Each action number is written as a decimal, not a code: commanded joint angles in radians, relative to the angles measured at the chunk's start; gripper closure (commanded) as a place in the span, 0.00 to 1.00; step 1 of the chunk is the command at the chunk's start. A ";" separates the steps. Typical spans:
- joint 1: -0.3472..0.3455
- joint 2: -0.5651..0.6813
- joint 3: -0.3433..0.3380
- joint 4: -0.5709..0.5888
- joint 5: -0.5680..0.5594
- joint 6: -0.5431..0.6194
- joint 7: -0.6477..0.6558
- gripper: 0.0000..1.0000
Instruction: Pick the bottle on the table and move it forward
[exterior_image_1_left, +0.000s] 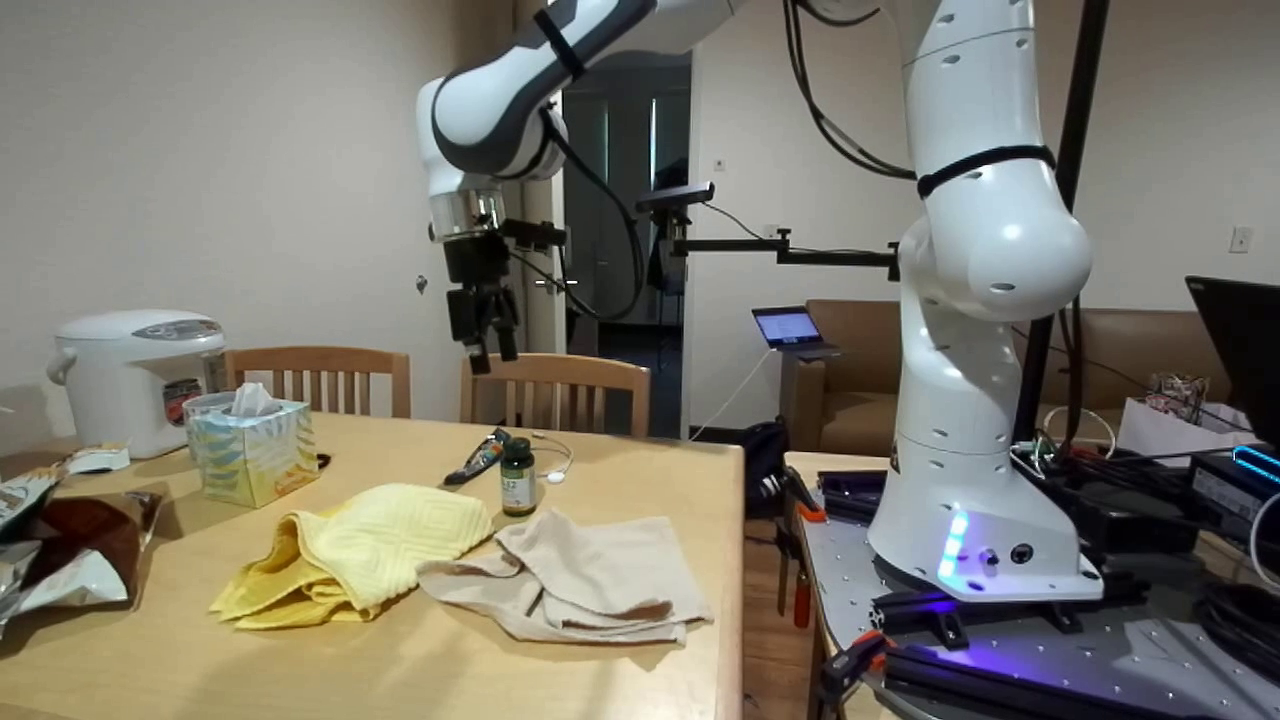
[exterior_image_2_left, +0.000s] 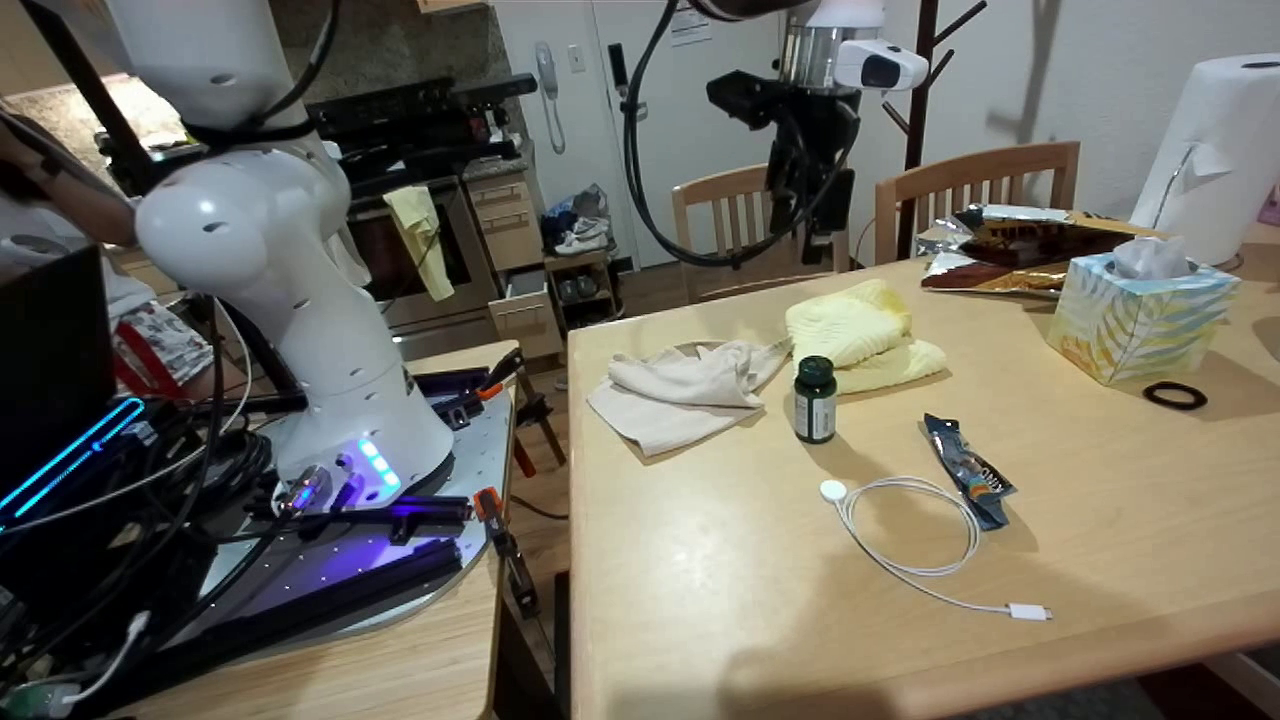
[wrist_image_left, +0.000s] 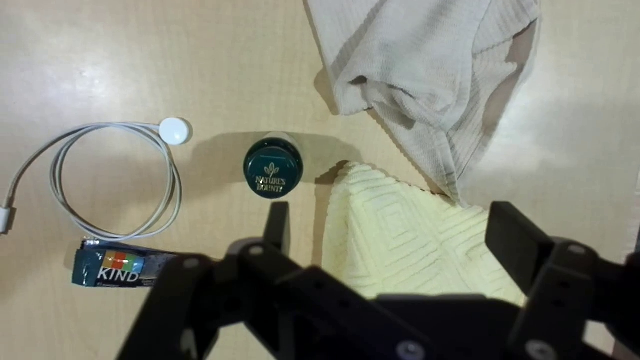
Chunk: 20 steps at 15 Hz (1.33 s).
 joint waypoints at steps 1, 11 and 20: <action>0.001 0.054 0.006 0.060 -0.068 -0.005 0.063 0.00; -0.060 0.198 -0.022 0.134 -0.010 -0.030 0.091 0.00; -0.128 0.222 -0.012 0.054 0.164 0.102 0.039 0.00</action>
